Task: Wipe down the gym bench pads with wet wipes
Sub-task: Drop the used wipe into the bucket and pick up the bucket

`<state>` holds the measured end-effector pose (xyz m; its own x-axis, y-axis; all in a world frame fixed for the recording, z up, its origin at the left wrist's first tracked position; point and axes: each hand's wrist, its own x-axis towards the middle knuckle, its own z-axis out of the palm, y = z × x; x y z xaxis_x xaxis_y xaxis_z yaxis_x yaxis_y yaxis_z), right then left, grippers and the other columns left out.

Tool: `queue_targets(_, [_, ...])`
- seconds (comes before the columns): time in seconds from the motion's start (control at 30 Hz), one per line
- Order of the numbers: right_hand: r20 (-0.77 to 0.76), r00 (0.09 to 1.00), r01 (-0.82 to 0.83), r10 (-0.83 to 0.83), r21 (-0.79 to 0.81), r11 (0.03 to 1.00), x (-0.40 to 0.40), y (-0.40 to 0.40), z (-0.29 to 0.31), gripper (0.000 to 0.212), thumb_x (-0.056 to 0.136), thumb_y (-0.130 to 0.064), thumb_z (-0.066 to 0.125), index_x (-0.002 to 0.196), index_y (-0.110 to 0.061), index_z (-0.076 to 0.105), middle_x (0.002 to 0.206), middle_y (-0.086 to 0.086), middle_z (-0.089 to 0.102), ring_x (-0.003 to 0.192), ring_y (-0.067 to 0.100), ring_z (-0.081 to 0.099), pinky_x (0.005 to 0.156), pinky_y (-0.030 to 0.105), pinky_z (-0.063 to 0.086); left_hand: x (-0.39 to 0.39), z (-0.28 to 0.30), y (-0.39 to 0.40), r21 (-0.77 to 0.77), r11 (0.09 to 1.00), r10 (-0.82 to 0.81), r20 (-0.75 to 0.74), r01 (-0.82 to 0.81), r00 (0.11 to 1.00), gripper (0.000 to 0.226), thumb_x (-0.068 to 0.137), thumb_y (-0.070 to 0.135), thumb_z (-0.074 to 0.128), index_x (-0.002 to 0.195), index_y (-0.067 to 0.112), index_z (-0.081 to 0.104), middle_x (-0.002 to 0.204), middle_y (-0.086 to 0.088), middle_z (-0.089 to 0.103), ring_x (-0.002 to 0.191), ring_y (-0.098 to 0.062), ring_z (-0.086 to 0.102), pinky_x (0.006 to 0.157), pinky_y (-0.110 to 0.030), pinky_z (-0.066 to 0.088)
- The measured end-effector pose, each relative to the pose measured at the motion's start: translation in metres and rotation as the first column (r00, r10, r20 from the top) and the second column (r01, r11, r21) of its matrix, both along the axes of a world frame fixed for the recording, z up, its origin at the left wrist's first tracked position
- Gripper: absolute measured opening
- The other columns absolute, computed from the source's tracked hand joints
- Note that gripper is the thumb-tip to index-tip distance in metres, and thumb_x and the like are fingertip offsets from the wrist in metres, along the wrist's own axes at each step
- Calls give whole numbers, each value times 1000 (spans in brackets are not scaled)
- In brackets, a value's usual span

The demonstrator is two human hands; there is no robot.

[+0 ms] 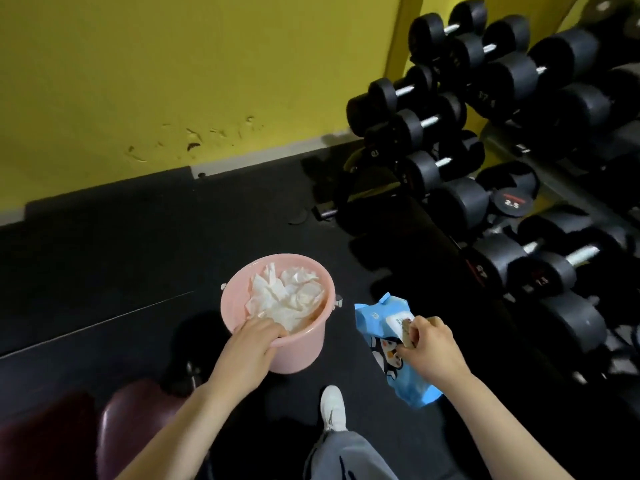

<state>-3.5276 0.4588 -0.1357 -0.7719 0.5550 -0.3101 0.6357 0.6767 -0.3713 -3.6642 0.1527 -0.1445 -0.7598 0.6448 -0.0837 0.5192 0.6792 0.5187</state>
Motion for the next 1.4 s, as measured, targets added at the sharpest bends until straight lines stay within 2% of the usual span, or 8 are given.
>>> queue_targets(0.17, [20,989,-148,147,32,988,-131,58,1,36,77,-42,73,89,-18,49,103,-2,43,98,18,46,83,30,46,-93,9,32,-36,999,26,-90,-29,996,22,86,10,49,89,30,58,87,19,50,88,-10,47,79,-30,44])
queue_targets(0.33, [-32,968,-250,250,-1,968,-255,88,8,41,78,-45,75,95,-20,48,104,-2,39,100,17,44,85,26,43,-184,15,59,-18,991,126,-115,-129,985,21,87,9,56,95,26,65,92,16,56,91,-11,51,84,-31,46])
queue_targets(0.47, [-1,939,-344,344,27,939,-356,107,1,43,79,-46,73,95,-20,43,104,-2,36,98,15,40,81,23,40,-271,5,80,-13,978,206,-92,-208,974,20,85,5,61,95,23,67,95,12,60,93,-12,52,78,-30,48])
queue_targets(0.7, [66,934,-353,351,22,936,-532,136,-9,50,79,-43,73,113,-15,50,107,-1,36,106,20,43,87,27,46,-446,-16,108,-35,983,180,-62,-182,982,19,87,11,60,96,26,65,101,13,62,96,-10,54,88,-29,45])
queue_targets(0.93, [85,915,-397,394,20,918,-694,169,-10,50,80,-46,72,114,-16,50,105,-2,34,106,21,45,85,27,42,-600,-19,136,-90,979,182,-41,-185,982,16,82,8,57,90,22,61,99,6,60,94,-15,55,81,-27,41])
queue_targets(1.07, [89,890,-449,447,8,893,-793,191,-18,50,79,-46,73,112,-17,49,104,-3,33,107,22,45,85,27,41,-681,-31,150,-30,982,184,-111,-188,977,12,84,14,53,80,25,56,86,9,59,81,-14,57,70,-20,39])
queue_targets(1.23, [90,845,-527,527,-16,850,-919,220,-33,49,79,-46,73,110,-14,50,106,0,36,110,26,46,90,31,44,-792,-44,181,-52,967,246,-74,-250,966,10,88,19,55,79,22,58,86,8,57,79,-15,52,61,-31,45])
queue_targets(1.4, [130,791,-601,599,-20,799,-1033,244,-32,60,78,-48,72,121,-13,50,113,4,42,108,26,46,89,33,45,-878,-40,206,-54,935,351,-23,-352,936,11,84,27,45,75,24,50,76,15,43,67,-10,43,53,-21,28])
